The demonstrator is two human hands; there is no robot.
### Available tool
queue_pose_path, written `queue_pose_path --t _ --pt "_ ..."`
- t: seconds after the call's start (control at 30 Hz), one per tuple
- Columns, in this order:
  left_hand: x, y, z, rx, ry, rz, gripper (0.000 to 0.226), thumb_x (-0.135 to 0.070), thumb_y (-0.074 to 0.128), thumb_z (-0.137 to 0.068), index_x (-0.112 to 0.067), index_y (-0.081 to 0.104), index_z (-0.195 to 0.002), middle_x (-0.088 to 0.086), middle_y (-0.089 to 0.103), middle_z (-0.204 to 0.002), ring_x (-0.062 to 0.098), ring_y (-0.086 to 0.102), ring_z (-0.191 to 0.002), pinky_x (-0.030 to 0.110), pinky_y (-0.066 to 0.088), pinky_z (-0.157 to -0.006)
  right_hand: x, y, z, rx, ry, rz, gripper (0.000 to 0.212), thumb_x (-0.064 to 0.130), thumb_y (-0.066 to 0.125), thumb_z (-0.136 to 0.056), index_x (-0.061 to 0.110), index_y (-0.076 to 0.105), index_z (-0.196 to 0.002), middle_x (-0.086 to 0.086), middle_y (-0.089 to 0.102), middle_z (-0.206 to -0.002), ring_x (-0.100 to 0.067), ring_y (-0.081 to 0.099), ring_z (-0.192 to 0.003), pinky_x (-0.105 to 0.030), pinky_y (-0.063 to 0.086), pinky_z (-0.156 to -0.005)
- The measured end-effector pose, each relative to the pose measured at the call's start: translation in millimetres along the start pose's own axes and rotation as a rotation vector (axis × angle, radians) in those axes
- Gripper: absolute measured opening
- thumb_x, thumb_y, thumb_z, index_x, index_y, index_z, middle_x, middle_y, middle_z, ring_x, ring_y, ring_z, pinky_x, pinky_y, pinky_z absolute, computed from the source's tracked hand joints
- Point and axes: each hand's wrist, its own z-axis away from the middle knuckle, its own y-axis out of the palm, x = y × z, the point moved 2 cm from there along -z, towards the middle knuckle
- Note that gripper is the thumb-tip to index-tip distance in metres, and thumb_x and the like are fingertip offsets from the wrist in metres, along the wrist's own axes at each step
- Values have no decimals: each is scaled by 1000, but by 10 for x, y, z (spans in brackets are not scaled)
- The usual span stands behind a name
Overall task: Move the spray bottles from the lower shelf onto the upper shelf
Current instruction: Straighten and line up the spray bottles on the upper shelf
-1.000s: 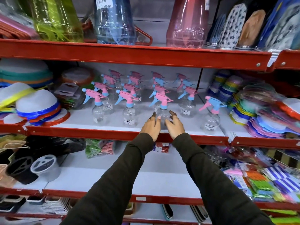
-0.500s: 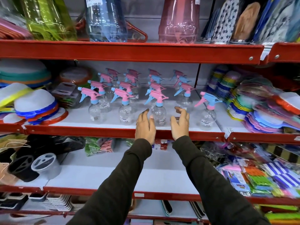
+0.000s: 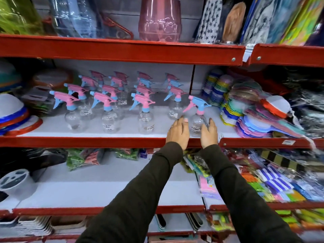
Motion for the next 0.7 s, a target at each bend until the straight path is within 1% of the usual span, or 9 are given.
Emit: queue_pose_path --t 0.1,0.23,0.3,0.37,0.47,0.53,0.63,0.7 --pt "-23 169 -48 117 -85 -11 58 -44 21 -107 -10 37 -152 14 37 -158 28 36 -145 36 25 -120 -103 -42 -41 104 39 62 57 20 39 -103 7 22 -157 -12 24 -164 -26 24 -152 -37 19 -124" --pt "-48 442 29 199 -99 3 58 -43 22 -107 -10 38 -151 13 36 -159 27 34 -146 35 24 -121 -223 -228 -35 133 34 112 57 21 38 -102 7 25 -156 -13 28 -163 -27 29 -150 -40 22 -124" --pt "-73 557 74 176 -95 12 57 -44 23 -106 -11 41 -150 14 40 -157 29 38 -143 36 27 -119 -262 -331 -36 120 21 99 56 18 39 -101 7 28 -155 -12 32 -161 -27 32 -148 -40 23 -124" --pt "-108 644 121 140 -83 5 58 -46 23 -106 -12 41 -150 13 42 -155 29 40 -142 36 28 -117 -297 -418 -43 107 8 80 54 16 40 -101 8 31 -154 -11 34 -160 -26 34 -147 -34 23 -123" --pt "-158 750 172 104 -71 28 60 -49 23 -105 -14 44 -148 13 45 -153 29 42 -139 35 29 -115 -348 -526 -70 96 -10 60 52 13 40 -101 11 34 -152 -11 37 -158 -26 36 -146 -27 25 -115" --pt "-164 793 180 108 -99 58 60 -49 23 -105 -13 44 -148 13 45 -153 29 42 -140 37 30 -117 -362 -568 -85 104 -12 62 51 12 40 -101 12 36 -152 -11 40 -157 -26 39 -144 -26 27 -113" --pt "-202 871 168 123 -125 55 60 -48 23 -105 -11 49 -144 16 49 -149 32 45 -136 41 34 -116 -391 -647 -122 111 4 78 52 12 41 -100 13 37 -151 -12 44 -154 -27 43 -140 -22 29 -107" --pt "-227 912 159 128 -131 52 60 -48 23 -105 -10 51 -141 18 51 -146 33 48 -133 42 36 -114 -406 -681 -156 116 20 91 52 13 41 -100 13 36 -152 -13 43 -154 -29 43 -140 -24 31 -109"
